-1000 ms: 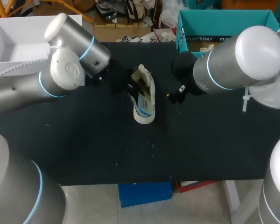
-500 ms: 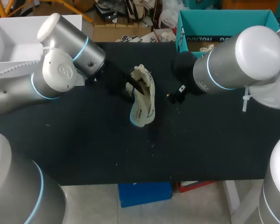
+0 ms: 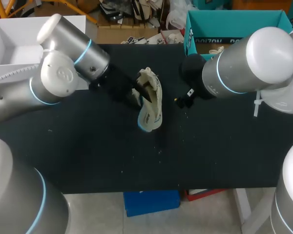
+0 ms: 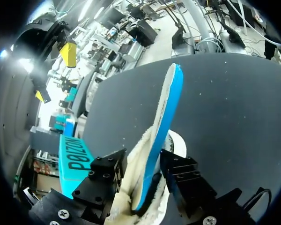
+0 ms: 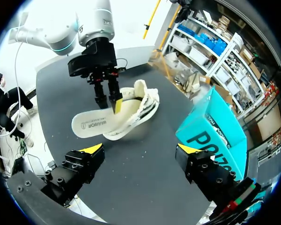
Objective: Take the shoe out of the shoebox, open the shoe tongue, remove and reinsert the insole, then place the shoe into the shoebox
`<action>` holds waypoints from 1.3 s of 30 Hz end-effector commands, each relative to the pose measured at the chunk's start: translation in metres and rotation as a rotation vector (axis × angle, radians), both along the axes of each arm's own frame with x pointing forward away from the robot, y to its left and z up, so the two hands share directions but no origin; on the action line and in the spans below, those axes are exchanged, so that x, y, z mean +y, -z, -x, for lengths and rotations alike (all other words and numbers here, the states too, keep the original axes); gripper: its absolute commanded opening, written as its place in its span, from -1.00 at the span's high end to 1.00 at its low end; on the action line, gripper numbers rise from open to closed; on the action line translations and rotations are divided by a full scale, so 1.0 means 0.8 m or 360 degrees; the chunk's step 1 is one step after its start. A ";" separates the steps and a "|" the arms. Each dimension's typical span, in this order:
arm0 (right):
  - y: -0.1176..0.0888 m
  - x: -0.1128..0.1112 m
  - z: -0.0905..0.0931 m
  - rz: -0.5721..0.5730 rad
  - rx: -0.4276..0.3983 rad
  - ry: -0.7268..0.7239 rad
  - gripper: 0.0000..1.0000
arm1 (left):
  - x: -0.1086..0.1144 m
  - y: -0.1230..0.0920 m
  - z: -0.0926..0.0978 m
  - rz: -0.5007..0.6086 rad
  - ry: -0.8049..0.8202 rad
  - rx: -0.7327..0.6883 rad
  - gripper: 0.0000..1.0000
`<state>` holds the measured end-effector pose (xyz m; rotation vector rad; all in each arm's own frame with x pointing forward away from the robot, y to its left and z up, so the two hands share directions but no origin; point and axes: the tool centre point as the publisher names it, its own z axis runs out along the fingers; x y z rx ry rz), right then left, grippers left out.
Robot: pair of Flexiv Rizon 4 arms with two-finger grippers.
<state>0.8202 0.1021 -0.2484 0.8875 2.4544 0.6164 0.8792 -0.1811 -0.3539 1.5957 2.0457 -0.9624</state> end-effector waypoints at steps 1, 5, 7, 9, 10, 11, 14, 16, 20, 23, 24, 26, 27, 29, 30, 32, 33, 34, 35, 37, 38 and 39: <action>0.002 0.001 0.000 -0.0003 -0.0001 0.0000 -1.00 | 0.006 -0.006 0.011 -0.0022 0.0040 -0.0007 0.16; 0.002 0.001 0.000 -0.0003 -0.0001 0.0000 -1.00 | 0.004 -0.004 0.019 -0.0011 0.0095 0.0013 0.62; 0.002 0.001 0.000 -0.0003 -0.0001 0.0000 -1.00 | 0.003 -0.002 0.022 0.0012 0.0141 0.0020 1.00; 0.002 0.001 0.000 -0.0003 -0.0001 0.0000 -1.00 | -0.001 0.000 0.027 0.0035 0.0209 0.0048 1.00; 0.002 0.001 0.000 -0.0003 -0.0001 0.0000 -1.00 | -0.002 0.000 0.028 0.0044 0.0222 0.0053 1.00; 0.002 0.001 0.000 -0.0003 -0.0001 0.0000 -1.00 | -0.003 0.001 0.029 0.0041 0.0236 0.0055 1.00; 0.002 0.001 0.000 -0.0003 -0.0001 0.0000 -1.00 | -0.003 0.001 0.030 0.0039 0.0238 0.0052 1.00; 0.002 0.001 0.000 -0.0003 -0.0001 0.0000 -1.00 | -0.003 0.003 0.028 0.0034 0.0224 0.0044 1.00; 0.002 0.001 0.000 -0.0003 -0.0001 0.0000 -1.00 | 0.000 0.004 0.021 0.0019 0.0165 0.0025 1.00; 0.002 0.001 0.000 -0.0003 -0.0001 0.0000 -1.00 | 0.001 0.004 0.014 -0.0017 0.0106 -0.0024 1.00; 0.002 0.001 0.000 -0.0003 -0.0001 0.0000 -1.00 | 0.000 0.004 0.012 -0.0017 0.0098 -0.0025 1.00; 0.002 0.001 0.000 -0.0003 -0.0001 0.0000 -1.00 | 0.000 0.003 0.008 -0.0022 0.0067 -0.0036 1.00; 0.002 0.001 0.000 -0.0003 -0.0001 0.0000 -1.00 | 0.000 0.003 0.005 -0.0030 0.0055 -0.0044 1.00; 0.002 0.001 0.000 -0.0003 -0.0001 0.0000 -1.00 | 0.001 0.005 -0.001 -0.0026 0.0038 -0.0040 1.00; 0.002 0.001 0.000 -0.0003 -0.0001 0.0000 -1.00 | 0.001 0.007 -0.005 -0.0031 0.0020 -0.0042 1.00; 0.002 0.001 0.000 -0.0003 -0.0001 0.0000 -1.00 | 0.002 0.012 -0.015 -0.0032 -0.0003 -0.0034 1.00; 0.002 0.001 0.000 -0.0003 -0.0001 0.0000 -1.00 | 0.003 0.014 -0.021 -0.0039 -0.0023 -0.0035 1.00; 0.002 0.001 0.000 -0.0003 -0.0001 0.0000 -1.00 | 0.003 0.015 -0.025 -0.0041 -0.0029 -0.0035 1.00; 0.002 0.001 0.000 -0.0003 -0.0001 0.0000 -1.00 | 0.003 0.015 -0.029 -0.0043 -0.0037 -0.0037 1.00; 0.002 0.001 0.000 -0.0003 -0.0001 0.0000 -1.00 | 0.003 0.014 -0.035 -0.0052 -0.0063 -0.0053 1.00; 0.002 0.001 0.000 -0.0003 -0.0001 0.0000 -1.00 | 0.003 0.013 -0.037 -0.0051 -0.0065 -0.0054 1.00; 0.002 0.001 0.000 -0.0003 -0.0001 0.0000 -1.00 | 0.004 0.013 -0.039 -0.0051 -0.0072 -0.0057 1.00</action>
